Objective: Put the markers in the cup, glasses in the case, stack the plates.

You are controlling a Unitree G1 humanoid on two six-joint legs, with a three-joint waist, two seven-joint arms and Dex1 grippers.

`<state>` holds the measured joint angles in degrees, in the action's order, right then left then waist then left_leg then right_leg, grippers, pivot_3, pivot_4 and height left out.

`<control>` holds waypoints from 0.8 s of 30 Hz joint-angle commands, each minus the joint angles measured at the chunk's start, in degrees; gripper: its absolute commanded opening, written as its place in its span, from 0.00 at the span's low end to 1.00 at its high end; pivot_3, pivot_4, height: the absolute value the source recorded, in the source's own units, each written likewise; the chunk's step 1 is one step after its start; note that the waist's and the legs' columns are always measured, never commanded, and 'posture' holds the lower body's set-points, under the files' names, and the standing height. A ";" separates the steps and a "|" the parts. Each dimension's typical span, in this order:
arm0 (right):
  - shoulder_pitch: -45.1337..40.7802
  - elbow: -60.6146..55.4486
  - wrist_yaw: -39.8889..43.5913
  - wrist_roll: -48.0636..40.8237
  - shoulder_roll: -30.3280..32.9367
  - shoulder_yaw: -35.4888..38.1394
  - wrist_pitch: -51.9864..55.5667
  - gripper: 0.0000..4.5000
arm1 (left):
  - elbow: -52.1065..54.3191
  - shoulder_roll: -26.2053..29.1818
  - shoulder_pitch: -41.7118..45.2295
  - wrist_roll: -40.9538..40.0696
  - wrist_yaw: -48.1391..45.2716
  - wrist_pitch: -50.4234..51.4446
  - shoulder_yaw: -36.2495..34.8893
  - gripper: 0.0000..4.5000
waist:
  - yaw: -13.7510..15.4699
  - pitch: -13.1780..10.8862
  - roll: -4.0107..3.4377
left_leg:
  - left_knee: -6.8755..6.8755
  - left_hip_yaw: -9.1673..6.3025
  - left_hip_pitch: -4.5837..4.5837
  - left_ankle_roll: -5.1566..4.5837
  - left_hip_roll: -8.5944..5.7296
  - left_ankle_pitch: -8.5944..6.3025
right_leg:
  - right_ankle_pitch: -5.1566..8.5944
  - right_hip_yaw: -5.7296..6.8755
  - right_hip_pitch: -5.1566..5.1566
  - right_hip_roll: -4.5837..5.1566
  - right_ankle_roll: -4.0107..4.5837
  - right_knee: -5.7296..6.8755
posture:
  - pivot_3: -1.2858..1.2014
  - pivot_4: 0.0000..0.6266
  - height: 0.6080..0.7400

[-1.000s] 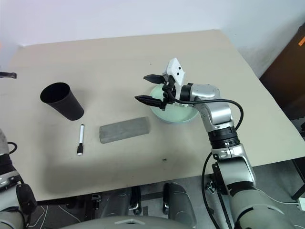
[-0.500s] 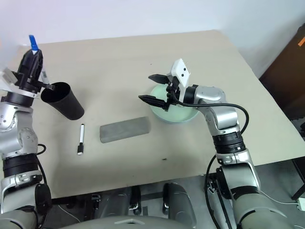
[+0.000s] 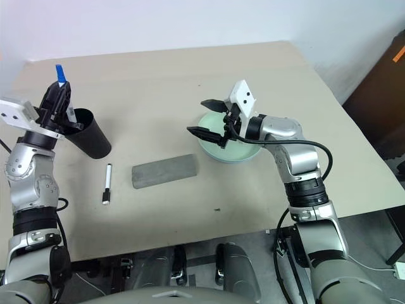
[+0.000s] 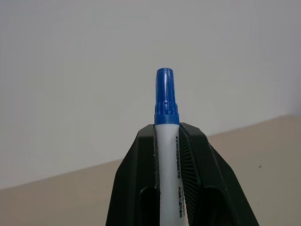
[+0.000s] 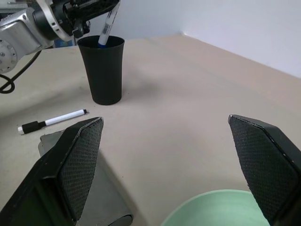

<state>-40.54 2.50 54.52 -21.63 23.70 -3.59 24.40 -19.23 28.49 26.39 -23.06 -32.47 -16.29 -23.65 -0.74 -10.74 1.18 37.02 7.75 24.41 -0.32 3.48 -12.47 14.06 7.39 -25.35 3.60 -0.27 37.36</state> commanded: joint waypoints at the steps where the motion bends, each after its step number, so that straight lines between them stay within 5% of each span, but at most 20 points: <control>1: -0.16 -2.51 -0.34 -0.88 0.55 1.66 -1.42 1.00 | 0.28 0.22 0.01 0.65 0.81 -1.44 -0.28 0.06 | 0.01 0.00 0.00 | 0.00 0.00 0.00 0.00 0.01 0.00 | 0.00 0.00 0.00 -0.01 0.01 0.00 | 0.52 0.24 1.00; 4: -0.10 -2.43 -0.52 -0.65 0.69 1.71 -1.90 1.00 | -0.03 0.24 0.05 0.99 1.29 -1.42 -0.09 0.06 | 0.03 0.00 0.00 | 0.00 0.00 0.00 0.00 0.02 0.00 | -0.04 0.00 0.00 -0.01 0.07 0.00 | 0.52 0.24 1.00; 16: 0.21 -1.59 -1.03 0.01 0.30 1.21 -4.96 1.00 | 0.66 0.04 -0.24 0.64 1.20 -0.91 0.40 0.96 | 0.04 0.00 0.00 | 0.00 0.02 0.00 0.00 0.02 0.00 | -0.06 0.00 0.00 -0.01 0.10 -0.01 | 0.52 0.24 1.00; 24: -0.45 -0.71 -0.25 -0.44 0.69 1.11 -4.19 1.00 | 10.61 1.87 -2.64 -3.05 0.70 7.05 -0.01 0.98 | -0.01 0.00 0.00 | 0.00 0.02 0.02 0.00 0.02 0.00 | -0.06 0.00 -0.01 -0.01 0.10 -0.02 | 0.52 0.24 1.00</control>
<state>-40.04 2.54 53.91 -21.31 23.74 -3.58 20.57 -13.53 28.42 23.72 -24.73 -32.06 -10.61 -23.03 -0.74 -10.75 1.18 37.01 7.77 24.44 -0.32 3.51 -12.47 13.99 7.38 -25.36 3.58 -0.16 37.33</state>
